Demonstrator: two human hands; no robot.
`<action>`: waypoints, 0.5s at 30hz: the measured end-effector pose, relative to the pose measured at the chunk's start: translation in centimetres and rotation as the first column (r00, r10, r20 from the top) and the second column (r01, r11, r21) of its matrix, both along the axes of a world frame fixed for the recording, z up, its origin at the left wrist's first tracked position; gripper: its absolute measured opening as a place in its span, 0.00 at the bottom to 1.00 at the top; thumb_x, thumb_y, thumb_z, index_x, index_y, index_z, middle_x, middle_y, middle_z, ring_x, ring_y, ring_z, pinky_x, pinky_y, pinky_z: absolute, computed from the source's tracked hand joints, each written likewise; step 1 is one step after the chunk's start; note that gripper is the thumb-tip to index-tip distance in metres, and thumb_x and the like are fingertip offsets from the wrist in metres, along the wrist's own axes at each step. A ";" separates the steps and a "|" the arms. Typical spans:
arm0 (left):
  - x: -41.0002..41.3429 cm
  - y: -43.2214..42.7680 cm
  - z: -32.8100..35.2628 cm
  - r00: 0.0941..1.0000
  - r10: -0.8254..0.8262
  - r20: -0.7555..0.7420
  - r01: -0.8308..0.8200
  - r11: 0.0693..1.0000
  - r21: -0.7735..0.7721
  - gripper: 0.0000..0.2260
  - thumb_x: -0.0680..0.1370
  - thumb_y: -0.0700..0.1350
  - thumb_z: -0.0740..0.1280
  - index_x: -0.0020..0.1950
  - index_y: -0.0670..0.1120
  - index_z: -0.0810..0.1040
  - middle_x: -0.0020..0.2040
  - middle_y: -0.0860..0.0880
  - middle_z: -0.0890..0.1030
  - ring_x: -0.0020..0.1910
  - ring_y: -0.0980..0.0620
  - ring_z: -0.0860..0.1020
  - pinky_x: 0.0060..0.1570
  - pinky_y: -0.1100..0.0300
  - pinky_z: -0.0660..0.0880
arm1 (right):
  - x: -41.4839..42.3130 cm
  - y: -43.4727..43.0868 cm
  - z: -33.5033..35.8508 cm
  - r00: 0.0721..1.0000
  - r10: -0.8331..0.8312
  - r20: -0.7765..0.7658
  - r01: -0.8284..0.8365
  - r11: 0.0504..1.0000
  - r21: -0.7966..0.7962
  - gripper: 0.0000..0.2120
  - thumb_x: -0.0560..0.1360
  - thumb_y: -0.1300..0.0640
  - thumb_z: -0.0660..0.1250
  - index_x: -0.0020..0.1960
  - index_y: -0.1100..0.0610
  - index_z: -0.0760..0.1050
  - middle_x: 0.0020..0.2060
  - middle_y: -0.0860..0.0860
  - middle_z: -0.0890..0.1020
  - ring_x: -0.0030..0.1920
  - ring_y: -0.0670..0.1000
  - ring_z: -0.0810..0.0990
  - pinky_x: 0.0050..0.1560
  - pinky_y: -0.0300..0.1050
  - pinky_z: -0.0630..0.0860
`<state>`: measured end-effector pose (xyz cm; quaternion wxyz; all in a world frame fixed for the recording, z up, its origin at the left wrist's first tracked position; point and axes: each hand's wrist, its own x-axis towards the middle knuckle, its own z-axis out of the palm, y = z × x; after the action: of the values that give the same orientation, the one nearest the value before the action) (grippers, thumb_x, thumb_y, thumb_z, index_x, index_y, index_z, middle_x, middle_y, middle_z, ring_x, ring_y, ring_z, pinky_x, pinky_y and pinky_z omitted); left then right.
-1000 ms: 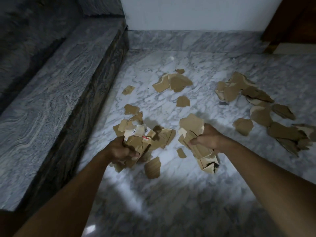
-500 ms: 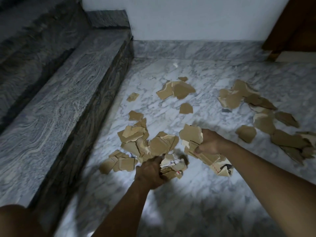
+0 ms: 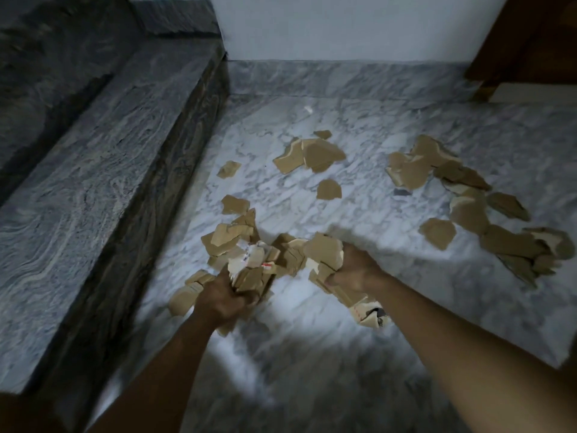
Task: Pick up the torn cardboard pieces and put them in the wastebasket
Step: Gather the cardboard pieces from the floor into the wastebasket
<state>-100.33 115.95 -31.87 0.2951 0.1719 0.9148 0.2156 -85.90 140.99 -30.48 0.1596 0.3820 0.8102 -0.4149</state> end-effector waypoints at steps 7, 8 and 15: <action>-0.1 0.0 -0.6 0.999 -0.049 0.003 0.049 0.998 -0.037 0.37 0.66 0.58 0.74 0.72 0.55 0.65 0.61 0.49 0.81 0.61 0.44 0.78 0.58 0.54 0.75 | 0.6 -3.2 -3.1 0.991 0.035 0.130 -0.074 0.947 0.312 0.30 0.67 0.49 0.78 0.63 0.53 0.69 0.61 0.53 0.72 0.60 0.59 0.77 0.58 0.50 0.76; -0.1 0.2 -0.9 0.999 -0.049 -0.004 0.048 0.997 -0.052 0.35 0.68 0.56 0.75 0.72 0.53 0.65 0.61 0.48 0.81 0.61 0.43 0.77 0.57 0.55 0.75 | 0.4 -3.3 -3.2 0.990 0.039 0.133 -0.080 0.943 0.324 0.28 0.67 0.50 0.77 0.63 0.53 0.70 0.60 0.53 0.73 0.59 0.58 0.77 0.57 0.50 0.76; 0.1 0.7 -1.0 0.997 -0.077 -0.006 0.076 0.995 -0.062 0.34 0.70 0.56 0.74 0.73 0.53 0.65 0.61 0.47 0.81 0.60 0.42 0.77 0.52 0.57 0.73 | -0.4 -3.4 -3.3 0.987 0.010 0.158 -0.064 0.938 0.341 0.17 0.70 0.51 0.75 0.57 0.52 0.77 0.54 0.51 0.81 0.54 0.56 0.82 0.54 0.47 0.79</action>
<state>-100.19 116.67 -32.84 0.3046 0.1984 0.9149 0.1753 -86.32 137.63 -33.77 0.1602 0.4197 0.8626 -0.2326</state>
